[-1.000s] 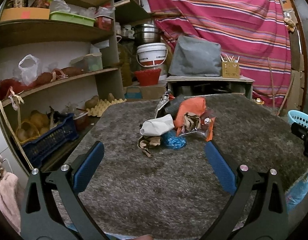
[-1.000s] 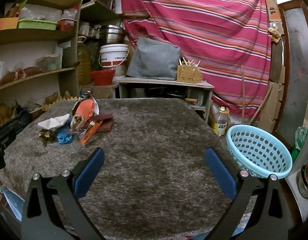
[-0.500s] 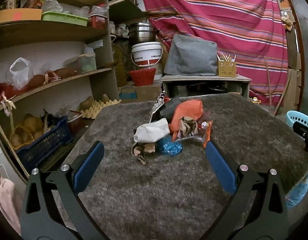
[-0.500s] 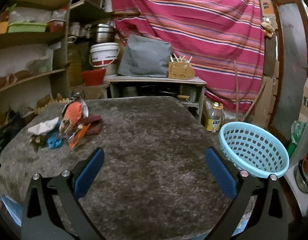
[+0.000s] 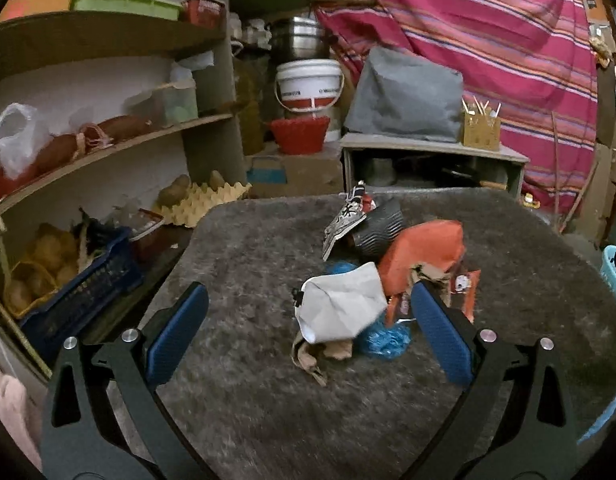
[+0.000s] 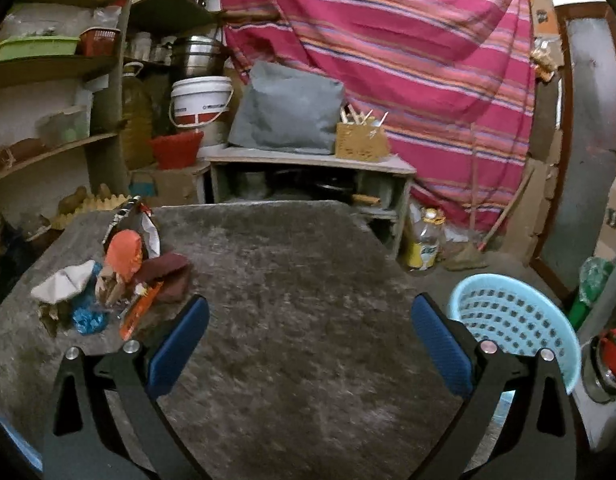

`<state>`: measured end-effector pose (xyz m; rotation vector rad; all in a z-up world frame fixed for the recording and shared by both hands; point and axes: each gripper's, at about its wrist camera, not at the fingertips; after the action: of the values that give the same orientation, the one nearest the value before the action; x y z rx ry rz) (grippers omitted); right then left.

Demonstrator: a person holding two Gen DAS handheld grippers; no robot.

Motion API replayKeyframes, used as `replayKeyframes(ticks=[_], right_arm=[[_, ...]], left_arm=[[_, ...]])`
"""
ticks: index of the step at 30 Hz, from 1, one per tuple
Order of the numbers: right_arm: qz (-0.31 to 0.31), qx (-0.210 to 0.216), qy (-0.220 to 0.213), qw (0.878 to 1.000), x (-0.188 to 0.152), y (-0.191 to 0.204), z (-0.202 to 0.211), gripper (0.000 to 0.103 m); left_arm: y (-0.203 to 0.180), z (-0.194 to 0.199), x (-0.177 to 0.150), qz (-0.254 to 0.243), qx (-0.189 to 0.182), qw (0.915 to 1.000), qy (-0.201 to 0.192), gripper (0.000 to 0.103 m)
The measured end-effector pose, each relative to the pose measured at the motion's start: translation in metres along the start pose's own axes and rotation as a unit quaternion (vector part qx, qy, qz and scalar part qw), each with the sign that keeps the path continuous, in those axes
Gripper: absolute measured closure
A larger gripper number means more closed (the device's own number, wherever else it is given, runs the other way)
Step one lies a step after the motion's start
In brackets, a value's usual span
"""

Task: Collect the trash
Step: 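Reach the left tool to the white cloth and close on it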

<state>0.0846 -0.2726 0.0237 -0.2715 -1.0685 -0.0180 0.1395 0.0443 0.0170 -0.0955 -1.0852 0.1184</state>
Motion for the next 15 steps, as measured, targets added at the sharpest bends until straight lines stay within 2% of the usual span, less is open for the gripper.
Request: replayKeyframes(ticks=[3, 9, 12, 13, 15], right_arm=[[-0.019, 0.017, -0.001, 1.000, 0.012, -0.001, -0.015, 0.004], [0.011, -0.001, 0.000, 1.000, 0.033, 0.013, -0.044, 0.004], [0.019, -0.011, 0.005, 1.000, 0.027, 0.017, -0.056, 0.004], [0.019, -0.011, 0.005, 1.000, 0.027, 0.017, -0.056, 0.004], [0.023, -0.021, 0.022, 0.999, 0.015, 0.018, -0.065, 0.004]], left_arm=[[0.003, -0.018, 0.001, -0.011, -0.002, 0.9998, 0.018, 0.006], [0.011, -0.062, -0.013, -0.007, -0.007, 0.9967, 0.080, 0.025], [0.012, -0.076, -0.016, 0.000, -0.018, 0.9941, 0.107, 0.032], [0.012, -0.079, -0.016, 0.000, -0.021, 0.9938, 0.109, 0.037], [0.008, -0.085, -0.016, -0.004, -0.028, 0.9924, 0.120, 0.055]])
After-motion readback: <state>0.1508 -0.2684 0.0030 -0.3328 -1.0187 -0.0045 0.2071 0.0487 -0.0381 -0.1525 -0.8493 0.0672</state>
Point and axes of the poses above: each gripper's, at about its wrist camera, not at the fingertips, and z roughly against the way its jaws point, y to its left, x to its top, and after that the axes turned 14 degrees about z, right-handed
